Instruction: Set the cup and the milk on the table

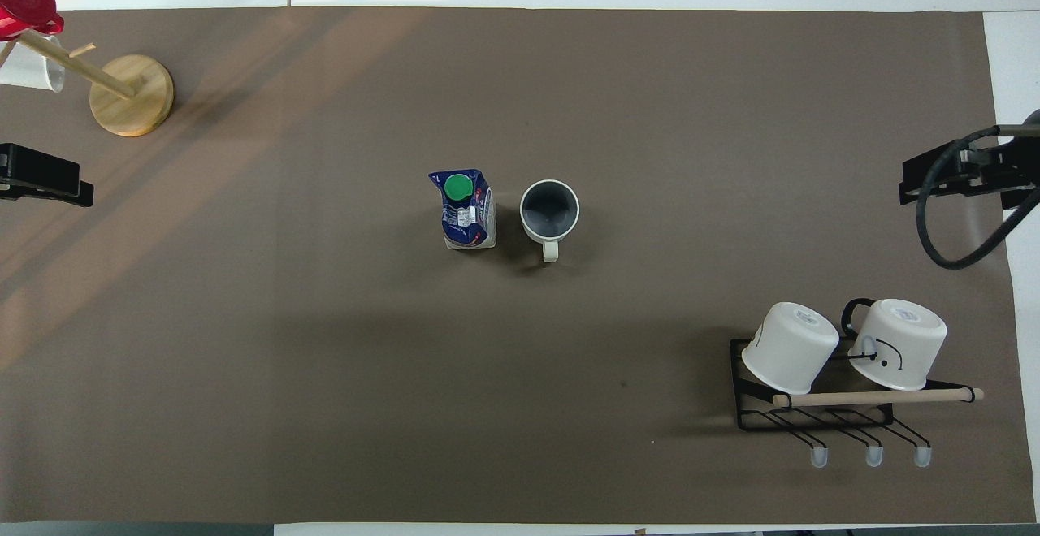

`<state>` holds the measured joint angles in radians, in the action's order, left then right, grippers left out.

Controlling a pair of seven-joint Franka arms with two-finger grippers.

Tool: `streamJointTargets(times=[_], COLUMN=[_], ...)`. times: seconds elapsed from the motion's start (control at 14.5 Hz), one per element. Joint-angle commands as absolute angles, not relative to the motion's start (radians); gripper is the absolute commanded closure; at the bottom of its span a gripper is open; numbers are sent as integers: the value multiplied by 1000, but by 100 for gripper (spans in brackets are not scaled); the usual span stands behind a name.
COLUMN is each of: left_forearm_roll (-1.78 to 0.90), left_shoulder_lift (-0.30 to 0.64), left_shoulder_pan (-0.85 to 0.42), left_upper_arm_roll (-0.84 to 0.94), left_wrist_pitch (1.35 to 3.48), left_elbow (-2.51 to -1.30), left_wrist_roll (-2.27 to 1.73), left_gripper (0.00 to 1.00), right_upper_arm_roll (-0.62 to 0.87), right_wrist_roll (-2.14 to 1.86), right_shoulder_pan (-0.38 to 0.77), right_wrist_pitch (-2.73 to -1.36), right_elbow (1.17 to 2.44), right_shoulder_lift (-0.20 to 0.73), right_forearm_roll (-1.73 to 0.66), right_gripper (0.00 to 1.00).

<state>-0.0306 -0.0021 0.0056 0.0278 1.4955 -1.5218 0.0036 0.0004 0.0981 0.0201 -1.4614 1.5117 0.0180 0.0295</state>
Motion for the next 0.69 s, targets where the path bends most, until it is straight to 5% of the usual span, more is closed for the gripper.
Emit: streamJointTargets(times=[0.0,0.62], left_forearm_roll=[-12,-12], left_shoulder_lift=[-25,-25], left_shoulder_pan=[5,2], left_upper_arm_roll=[31,34], left_wrist_pitch=[1502,1502], left_elbow=[-1546,-1546], left_wrist_roll=[18,14], left_gripper=[0,0], right_upper_arm_roll=[3,2], right_wrist_roll=[77,75], right_shoulder_pan=[15,14], right_wrist_pitch=[-1460,-1463], right_elbow=[1514,1514], right_shoulder_lift=[14,12], right_forearm_roll=[26,3], right_gripper=[0,0])
